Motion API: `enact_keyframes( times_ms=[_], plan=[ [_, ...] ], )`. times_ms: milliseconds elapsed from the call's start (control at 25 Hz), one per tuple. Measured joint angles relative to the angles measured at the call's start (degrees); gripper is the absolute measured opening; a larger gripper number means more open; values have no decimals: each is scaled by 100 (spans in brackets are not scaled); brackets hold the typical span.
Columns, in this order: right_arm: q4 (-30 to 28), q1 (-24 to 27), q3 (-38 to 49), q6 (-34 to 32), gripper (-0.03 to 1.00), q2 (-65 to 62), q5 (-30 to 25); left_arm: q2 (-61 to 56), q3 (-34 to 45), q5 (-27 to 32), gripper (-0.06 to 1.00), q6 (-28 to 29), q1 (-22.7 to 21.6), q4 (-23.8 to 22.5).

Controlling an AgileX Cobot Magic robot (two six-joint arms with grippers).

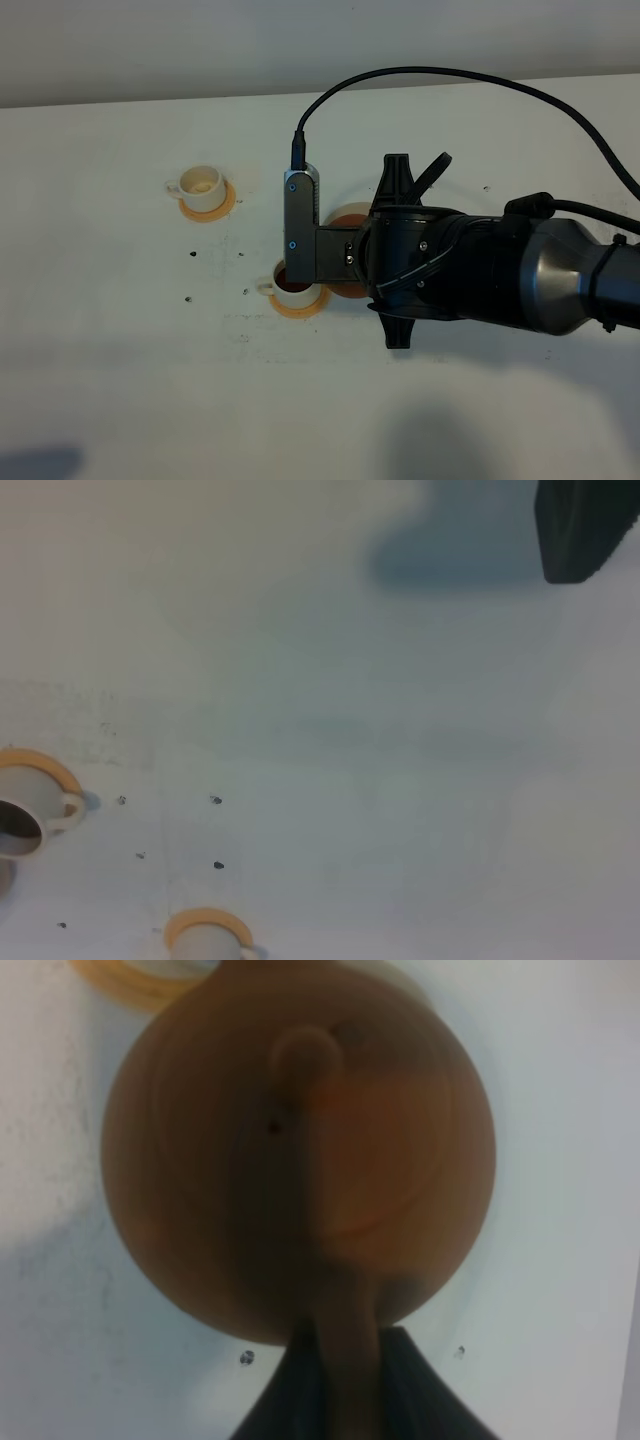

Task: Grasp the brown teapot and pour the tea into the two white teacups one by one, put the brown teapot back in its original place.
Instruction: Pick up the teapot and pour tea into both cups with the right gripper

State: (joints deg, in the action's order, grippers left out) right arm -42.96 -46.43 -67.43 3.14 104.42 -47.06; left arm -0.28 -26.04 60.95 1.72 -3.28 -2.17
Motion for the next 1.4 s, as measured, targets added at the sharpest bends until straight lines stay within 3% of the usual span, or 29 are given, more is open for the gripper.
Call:
enact_keyframes(
  times_ms=[720,1400],
  plan=[
    [-165,0,0,-5,9,0,-74,0,0,0,35,0,0,0],
    [396,0,0,-173,9,0,121,0,0,0,35,0,0,0]
  ],
)
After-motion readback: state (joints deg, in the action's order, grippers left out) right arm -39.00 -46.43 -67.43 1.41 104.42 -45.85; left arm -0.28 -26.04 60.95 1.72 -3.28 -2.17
